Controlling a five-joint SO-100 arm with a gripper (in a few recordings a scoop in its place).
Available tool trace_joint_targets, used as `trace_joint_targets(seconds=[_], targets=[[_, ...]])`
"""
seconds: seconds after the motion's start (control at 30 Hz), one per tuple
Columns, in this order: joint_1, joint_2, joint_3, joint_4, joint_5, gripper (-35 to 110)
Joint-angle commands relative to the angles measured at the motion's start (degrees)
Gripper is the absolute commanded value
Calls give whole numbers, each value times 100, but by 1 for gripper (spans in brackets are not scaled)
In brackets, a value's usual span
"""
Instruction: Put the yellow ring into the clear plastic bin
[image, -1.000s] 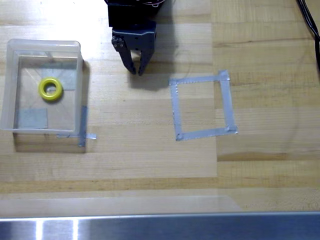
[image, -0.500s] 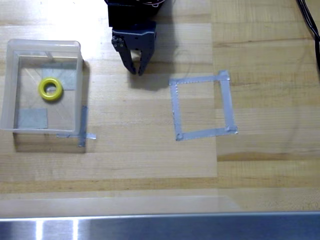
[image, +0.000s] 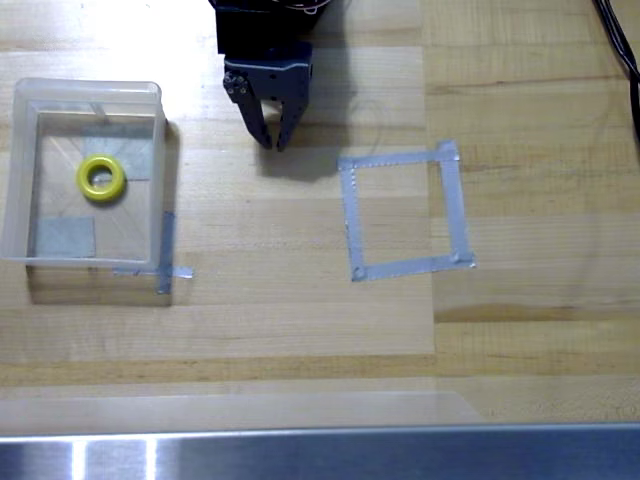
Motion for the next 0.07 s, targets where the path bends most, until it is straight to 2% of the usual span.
trace_joint_targets(seconds=[0.0, 0.03], targets=[[35, 44, -79, 105, 70, 2], [35, 44, -79, 105, 70, 2]])
